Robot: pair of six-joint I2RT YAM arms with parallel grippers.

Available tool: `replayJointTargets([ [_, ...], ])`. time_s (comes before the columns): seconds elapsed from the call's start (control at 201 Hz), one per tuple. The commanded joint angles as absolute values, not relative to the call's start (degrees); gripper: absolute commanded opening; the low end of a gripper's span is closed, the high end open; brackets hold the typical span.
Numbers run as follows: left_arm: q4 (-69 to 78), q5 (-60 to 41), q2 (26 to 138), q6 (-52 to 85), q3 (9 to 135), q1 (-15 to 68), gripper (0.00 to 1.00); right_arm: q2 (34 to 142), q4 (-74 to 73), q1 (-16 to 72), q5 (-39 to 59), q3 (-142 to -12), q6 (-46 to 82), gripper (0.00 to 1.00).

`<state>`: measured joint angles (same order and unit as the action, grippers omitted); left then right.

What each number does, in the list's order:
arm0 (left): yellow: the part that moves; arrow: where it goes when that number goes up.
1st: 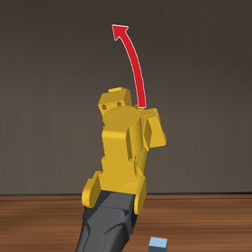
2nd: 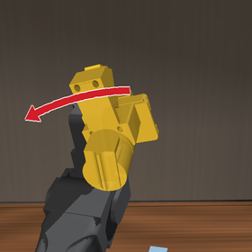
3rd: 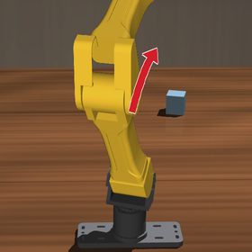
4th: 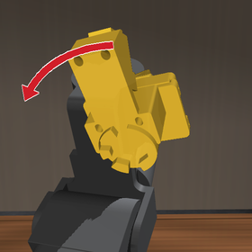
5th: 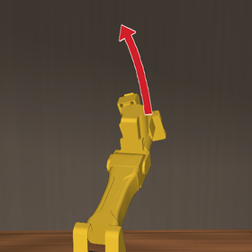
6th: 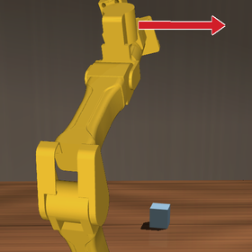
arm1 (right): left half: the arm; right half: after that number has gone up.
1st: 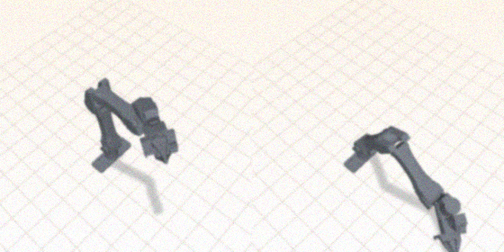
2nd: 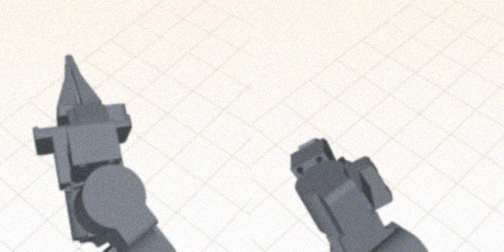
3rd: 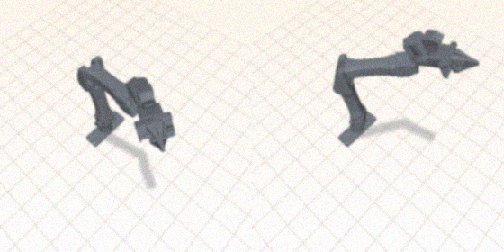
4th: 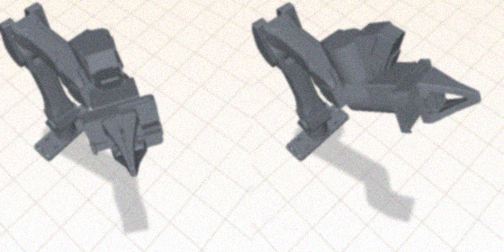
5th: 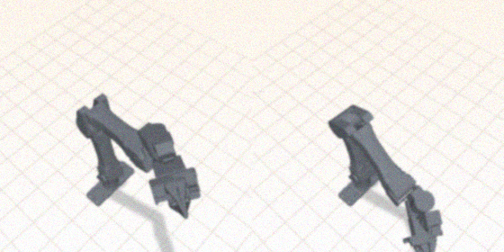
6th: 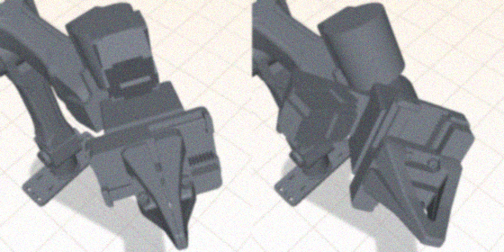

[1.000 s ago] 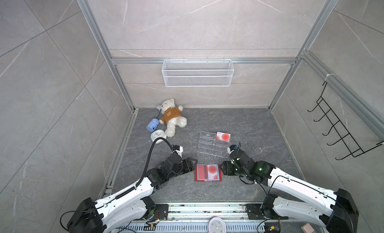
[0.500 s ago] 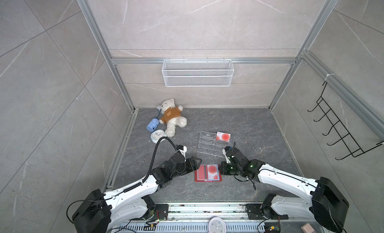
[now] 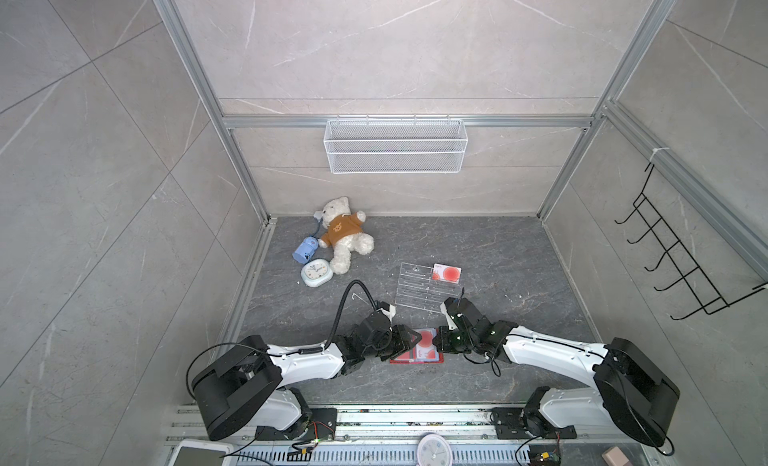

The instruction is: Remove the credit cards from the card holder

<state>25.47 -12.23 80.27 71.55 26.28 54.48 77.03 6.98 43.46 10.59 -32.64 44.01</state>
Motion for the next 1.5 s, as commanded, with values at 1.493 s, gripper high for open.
replayJointTargets([
  [1.493, 50.94, -7.76, 94.83, 79.19, 19.35, 57.04, 0.07, 82.88, 1.12, 43.18, 13.48, -28.37, 45.61, 0.0],
])
